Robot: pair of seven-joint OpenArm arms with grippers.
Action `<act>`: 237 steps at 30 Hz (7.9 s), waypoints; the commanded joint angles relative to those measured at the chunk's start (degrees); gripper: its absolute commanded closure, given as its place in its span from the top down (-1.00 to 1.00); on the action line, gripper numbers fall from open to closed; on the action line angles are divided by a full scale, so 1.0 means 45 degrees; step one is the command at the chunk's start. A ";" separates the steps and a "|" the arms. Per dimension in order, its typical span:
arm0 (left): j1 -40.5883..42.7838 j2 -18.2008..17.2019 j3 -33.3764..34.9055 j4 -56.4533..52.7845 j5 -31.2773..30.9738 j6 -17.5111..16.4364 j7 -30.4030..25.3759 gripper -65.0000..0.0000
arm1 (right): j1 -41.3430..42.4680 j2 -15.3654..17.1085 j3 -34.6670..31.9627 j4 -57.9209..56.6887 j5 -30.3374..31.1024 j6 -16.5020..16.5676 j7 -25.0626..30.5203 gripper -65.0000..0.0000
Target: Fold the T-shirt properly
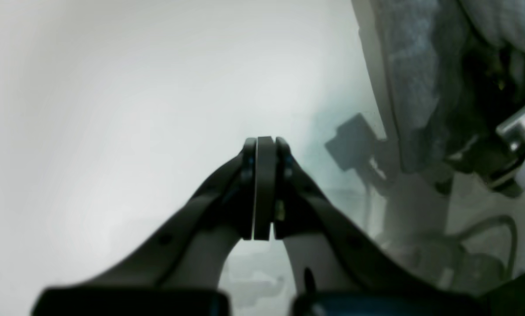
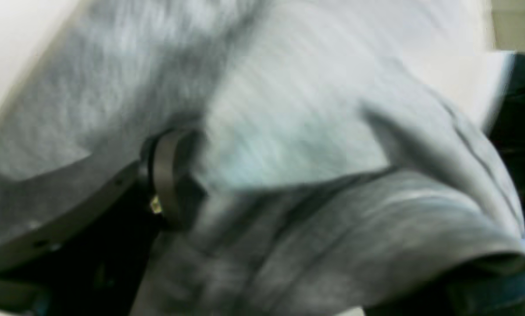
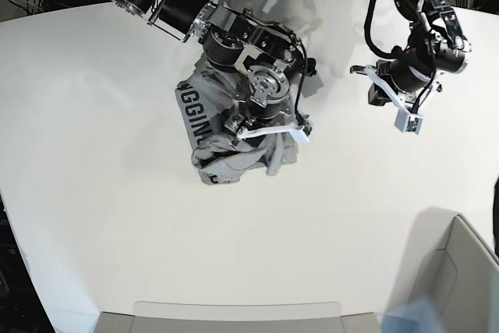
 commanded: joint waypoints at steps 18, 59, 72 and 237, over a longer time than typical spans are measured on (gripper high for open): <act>0.0218 -0.0082 0.0002 0.0188 -0.0162 -0.0017 -0.0157 -0.98 | 0.1219 -0.0641 -0.1406 -0.2249 -0.0162 -0.0025 0.5540 0.12; -0.1795 0.0426 0.8949 -0.0281 0.1772 0.0920 -0.2296 -1.00 | -0.1418 -0.0016 1.4457 0.3085 0.1166 1.1276 0.7357 -0.98; -0.2185 0.0426 0.9516 -0.4091 0.3101 0.0998 -0.1788 -1.00 | -0.1711 -0.0075 1.2738 0.0819 0.1186 1.1276 0.7396 -0.98; 0.1253 -0.0082 -0.1053 -2.5531 0.8707 0.5374 -2.2262 -1.00 | -0.6536 0.2817 2.8464 -1.5924 -1.0263 0.2710 1.9196 -0.98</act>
